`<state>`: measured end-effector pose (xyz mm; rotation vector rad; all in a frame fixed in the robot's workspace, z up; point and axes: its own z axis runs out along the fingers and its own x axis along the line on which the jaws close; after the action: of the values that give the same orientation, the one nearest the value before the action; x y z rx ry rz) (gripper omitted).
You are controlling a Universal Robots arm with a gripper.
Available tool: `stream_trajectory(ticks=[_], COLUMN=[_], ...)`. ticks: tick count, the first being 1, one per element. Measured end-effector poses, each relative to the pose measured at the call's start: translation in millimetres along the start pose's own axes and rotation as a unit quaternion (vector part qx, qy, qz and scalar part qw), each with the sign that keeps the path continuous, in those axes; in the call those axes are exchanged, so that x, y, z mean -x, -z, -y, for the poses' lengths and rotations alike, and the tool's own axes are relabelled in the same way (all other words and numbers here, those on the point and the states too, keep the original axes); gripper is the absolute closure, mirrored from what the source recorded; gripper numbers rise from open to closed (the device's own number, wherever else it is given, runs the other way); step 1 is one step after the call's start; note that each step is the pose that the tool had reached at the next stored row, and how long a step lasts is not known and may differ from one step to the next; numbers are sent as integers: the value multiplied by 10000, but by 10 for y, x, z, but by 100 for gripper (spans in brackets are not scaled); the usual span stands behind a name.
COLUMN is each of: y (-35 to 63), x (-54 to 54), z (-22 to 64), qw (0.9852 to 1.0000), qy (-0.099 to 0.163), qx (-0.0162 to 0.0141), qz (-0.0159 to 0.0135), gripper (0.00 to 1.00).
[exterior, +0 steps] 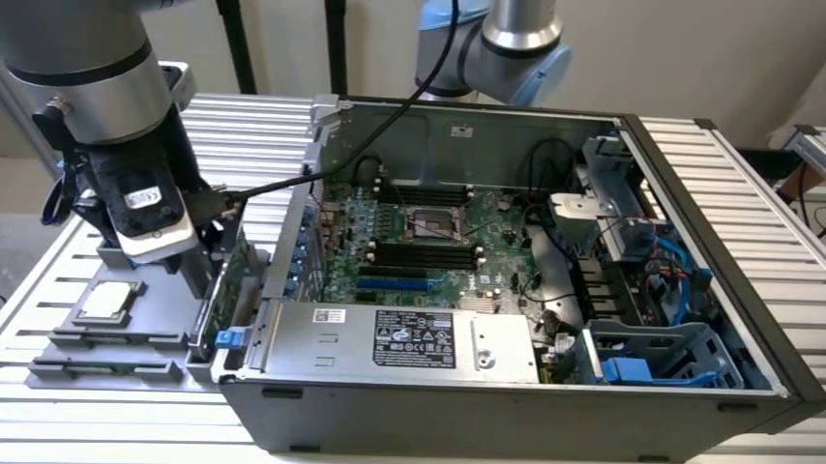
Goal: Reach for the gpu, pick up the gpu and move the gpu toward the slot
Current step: 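Pick up the gpu and move the gpu toward the slot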
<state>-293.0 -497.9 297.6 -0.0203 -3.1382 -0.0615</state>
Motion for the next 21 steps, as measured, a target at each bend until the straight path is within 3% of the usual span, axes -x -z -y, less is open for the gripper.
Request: stream_trajectory(ticks=[11, 21], y=[-197, -383], x=[65, 64], z=[35, -41], qw=[9997, 9994], qy=[-236, -337], qx=[2, 1], qz=[9, 13], gripper=[52, 52])
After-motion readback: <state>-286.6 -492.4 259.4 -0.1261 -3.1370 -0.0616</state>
